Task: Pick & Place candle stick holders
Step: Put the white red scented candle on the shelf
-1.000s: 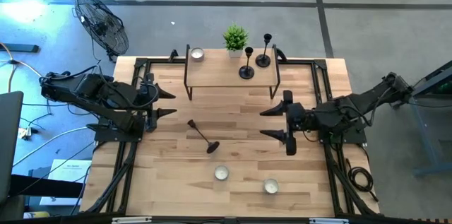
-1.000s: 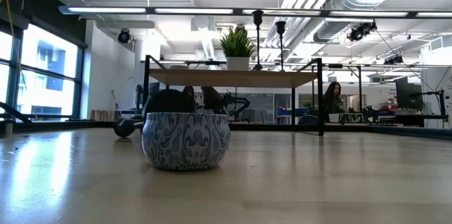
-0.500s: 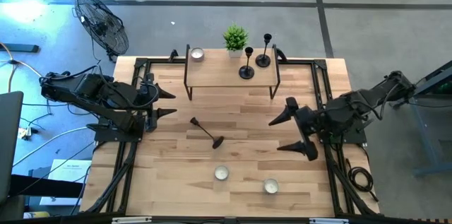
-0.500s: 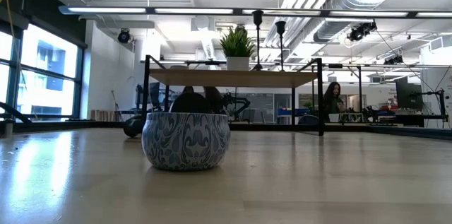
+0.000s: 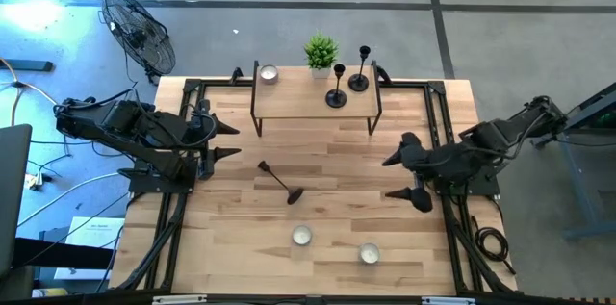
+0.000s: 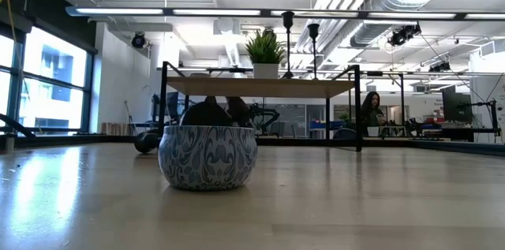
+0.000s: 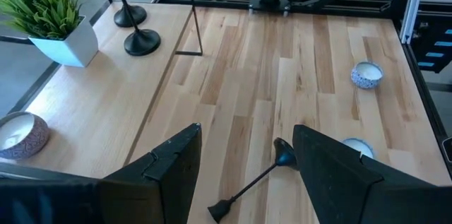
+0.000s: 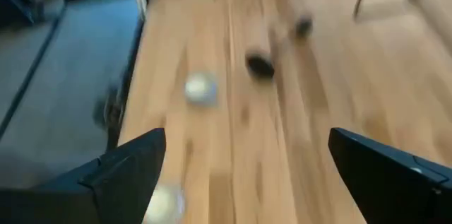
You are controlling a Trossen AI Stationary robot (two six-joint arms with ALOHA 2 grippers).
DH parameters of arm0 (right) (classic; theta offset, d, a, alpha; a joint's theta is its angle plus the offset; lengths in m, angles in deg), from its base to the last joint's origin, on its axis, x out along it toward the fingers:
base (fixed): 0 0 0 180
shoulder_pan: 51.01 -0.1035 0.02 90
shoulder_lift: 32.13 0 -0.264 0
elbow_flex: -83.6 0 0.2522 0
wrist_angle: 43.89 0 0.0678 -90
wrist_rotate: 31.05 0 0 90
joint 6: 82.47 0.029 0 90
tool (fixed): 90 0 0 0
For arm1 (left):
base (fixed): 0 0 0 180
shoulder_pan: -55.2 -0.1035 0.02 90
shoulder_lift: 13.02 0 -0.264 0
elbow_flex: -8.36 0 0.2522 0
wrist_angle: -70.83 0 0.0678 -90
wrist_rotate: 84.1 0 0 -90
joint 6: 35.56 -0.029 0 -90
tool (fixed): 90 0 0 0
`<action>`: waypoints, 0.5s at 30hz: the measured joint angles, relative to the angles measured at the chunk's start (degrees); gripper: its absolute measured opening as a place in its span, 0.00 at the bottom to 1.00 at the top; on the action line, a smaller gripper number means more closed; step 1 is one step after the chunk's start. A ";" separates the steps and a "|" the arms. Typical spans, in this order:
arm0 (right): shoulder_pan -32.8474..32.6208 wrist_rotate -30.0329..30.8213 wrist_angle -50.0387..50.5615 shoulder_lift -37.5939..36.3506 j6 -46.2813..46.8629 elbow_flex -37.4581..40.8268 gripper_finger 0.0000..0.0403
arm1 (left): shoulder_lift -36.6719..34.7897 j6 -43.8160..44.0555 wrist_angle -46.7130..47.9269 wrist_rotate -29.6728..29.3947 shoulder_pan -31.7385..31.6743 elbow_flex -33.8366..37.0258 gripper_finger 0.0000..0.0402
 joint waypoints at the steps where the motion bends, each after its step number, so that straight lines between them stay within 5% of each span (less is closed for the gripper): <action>1: -0.01 -2.24 2.49 0.24 1.30 0.00 0.97 | 0.00 -0.01 0.00 0.00 -0.02 0.00 0.54; 5: -1.09 -7.24 7.46 1.55 8.09 0.02 0.97 | 0.00 0.00 0.00 0.00 0.00 0.00 0.54; 15: 2.57 -5.18 12.47 7.64 26.78 0.02 0.97 | 0.00 0.00 0.00 0.04 -0.01 0.00 0.54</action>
